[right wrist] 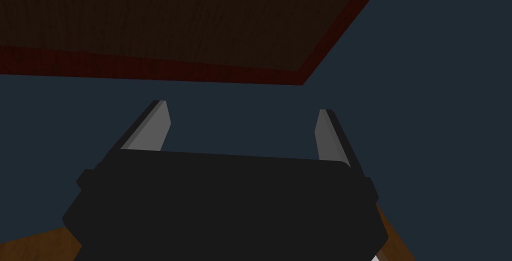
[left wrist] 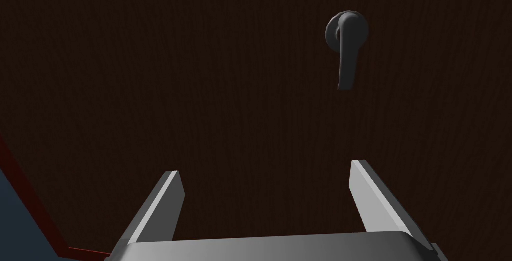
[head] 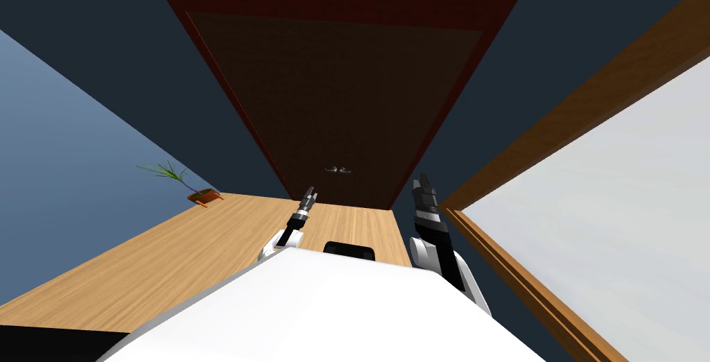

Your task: Pull the door open

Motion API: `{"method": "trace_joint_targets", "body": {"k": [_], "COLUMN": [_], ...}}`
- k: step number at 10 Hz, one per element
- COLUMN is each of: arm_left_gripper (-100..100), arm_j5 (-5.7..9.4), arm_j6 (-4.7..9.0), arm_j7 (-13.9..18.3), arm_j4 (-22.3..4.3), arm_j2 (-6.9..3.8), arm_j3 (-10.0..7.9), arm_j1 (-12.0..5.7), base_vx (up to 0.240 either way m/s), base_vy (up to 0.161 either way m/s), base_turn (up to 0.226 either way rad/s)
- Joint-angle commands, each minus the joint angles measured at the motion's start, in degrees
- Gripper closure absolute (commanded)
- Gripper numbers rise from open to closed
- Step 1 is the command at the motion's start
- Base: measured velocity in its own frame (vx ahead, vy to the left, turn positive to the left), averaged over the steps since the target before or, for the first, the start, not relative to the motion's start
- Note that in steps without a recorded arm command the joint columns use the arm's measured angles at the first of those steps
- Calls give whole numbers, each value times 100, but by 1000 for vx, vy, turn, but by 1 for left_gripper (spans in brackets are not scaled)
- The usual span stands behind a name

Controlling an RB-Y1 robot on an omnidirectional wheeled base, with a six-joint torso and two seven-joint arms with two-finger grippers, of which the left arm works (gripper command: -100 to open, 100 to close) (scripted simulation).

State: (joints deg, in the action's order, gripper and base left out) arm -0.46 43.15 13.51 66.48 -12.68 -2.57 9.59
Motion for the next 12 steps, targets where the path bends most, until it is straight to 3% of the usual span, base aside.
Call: {"method": "trace_joint_targets", "body": {"k": [1, 12], "arm_left_gripper": [-100, -100], "arm_j5": [19, 135], "arm_j6": [46, 381], "arm_j7": [14, 112], "arm_j4": [-213, -1616], "arm_j2": [-33, -237], "arm_j3": [5, 23], "arm_j1": [-74, -563], "base_vx": [110, 97], "base_vy": [-19, -5], "base_turn": [-14, -15]}}
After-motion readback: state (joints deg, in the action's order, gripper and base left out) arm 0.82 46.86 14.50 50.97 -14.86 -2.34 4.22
